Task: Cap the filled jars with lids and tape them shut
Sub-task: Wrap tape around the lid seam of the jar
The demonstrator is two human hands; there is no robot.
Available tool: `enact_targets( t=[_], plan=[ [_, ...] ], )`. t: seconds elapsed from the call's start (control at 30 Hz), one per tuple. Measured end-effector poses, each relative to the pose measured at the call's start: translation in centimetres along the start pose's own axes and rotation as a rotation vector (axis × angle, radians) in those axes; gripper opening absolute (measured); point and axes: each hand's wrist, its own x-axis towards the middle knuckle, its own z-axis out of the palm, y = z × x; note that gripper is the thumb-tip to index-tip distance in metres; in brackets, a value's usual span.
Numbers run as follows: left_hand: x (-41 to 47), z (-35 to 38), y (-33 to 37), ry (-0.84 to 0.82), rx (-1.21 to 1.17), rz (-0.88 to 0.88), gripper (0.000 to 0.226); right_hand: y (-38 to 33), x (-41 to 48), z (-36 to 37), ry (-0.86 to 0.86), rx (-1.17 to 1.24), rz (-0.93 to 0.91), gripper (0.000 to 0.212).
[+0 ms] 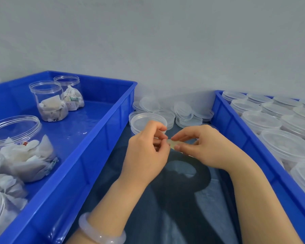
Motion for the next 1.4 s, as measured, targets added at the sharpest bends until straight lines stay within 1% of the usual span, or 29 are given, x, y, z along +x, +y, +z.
enact_targets(
  t=[0.07, 0.1, 0.2, 0.27, 0.3, 0.37, 0.43, 0.47, 0.5, 0.57, 0.6, 0.67, 0.77, 0.87, 1.0, 1.3, 1.4],
  plan=[
    [-0.3, 0.0, 0.0, -0.009, 0.012, 0.022, 0.028, 0.3, 0.2, 0.4, -0.002, -0.027, -0.025, 0.019],
    [-0.4, 0.0, 0.0, -0.013, 0.016, 0.034, 0.027, 0.5, 0.2, 0.6, -0.003, -0.016, -0.016, 0.022],
    [-0.6, -0.1, 0.1, -0.001, 0.034, 0.073, 0.023, 0.8, 0.4, 1.1, -0.026, 0.054, 0.031, 0.019],
    [-0.7, -0.3, 0.0, 0.014, 0.034, 0.074, 0.021, 0.8, 0.5, 1.4, -0.026, 0.084, 0.017, 0.015],
    [-0.7, -0.5, -0.1, 0.040, 0.032, 0.088, 0.019, 0.8, 0.6, 1.5, -0.021, 0.099, 0.009, 0.013],
    [-0.7, -0.9, -0.5, 0.150, 0.093, 0.178, 0.014, 0.8, 0.6, 1.6, -0.014, 0.117, 0.009, 0.013],
    [-0.8, -1.1, -1.4, 0.262, 0.167, 0.224, 0.025, 0.9, 0.7, 1.8, 0.002, 0.115, 0.016, 0.013],
    [-0.8, -1.1, -2.0, 0.271, 0.148, 0.190, 0.035, 1.0, 0.8, 1.9, 0.012, 0.102, 0.020, 0.013],
    [-0.8, -1.2, -2.6, 0.232, 0.096, 0.126, 0.047, 1.0, 1.0, 2.1, 0.018, 0.079, 0.021, 0.013],
    [-0.5, -1.1, -3.6, 0.075, -0.041, -0.050, 0.074, 0.9, 1.1, 2.3, 0.022, 0.028, 0.005, 0.011],
    [-0.4, -1.0, -4.0, 0.017, -0.117, -0.140, 0.082, 0.9, 1.1, 2.3, 0.023, 0.015, -0.003, 0.010],
    [-0.4, -0.8, -4.5, -0.011, -0.248, -0.234, 0.079, 0.8, 1.0, 2.1, 0.023, 0.010, -0.008, 0.012],
    [-0.8, -0.8, -4.8, -0.002, -0.265, -0.196, 0.064, 0.7, 0.7, 1.4, 0.023, 0.013, -0.036, 0.013],
    [-1.1, -1.0, -4.7, -0.033, -0.291, -0.182, 0.058, 0.4, 0.5, 0.8, 0.017, 0.014, -0.071, 0.012],
    [-1.3, -1.1, -4.2, -0.071, -0.296, -0.151, 0.061, 0.2, 0.4, 0.5, 0.020, 0.011, -0.063, 0.008],
    [-1.3, -1.0, -4.4, -0.077, -0.310, -0.130, 0.060, 0.2, 0.6, 0.9, 0.054, 0.009, -0.093, 0.011],
    [-1.3, -1.0, -4.5, -0.082, -0.319, -0.130, 0.060, 0.1, 0.7, 1.0, 0.066, 0.019, -0.074, 0.013]
  ],
)
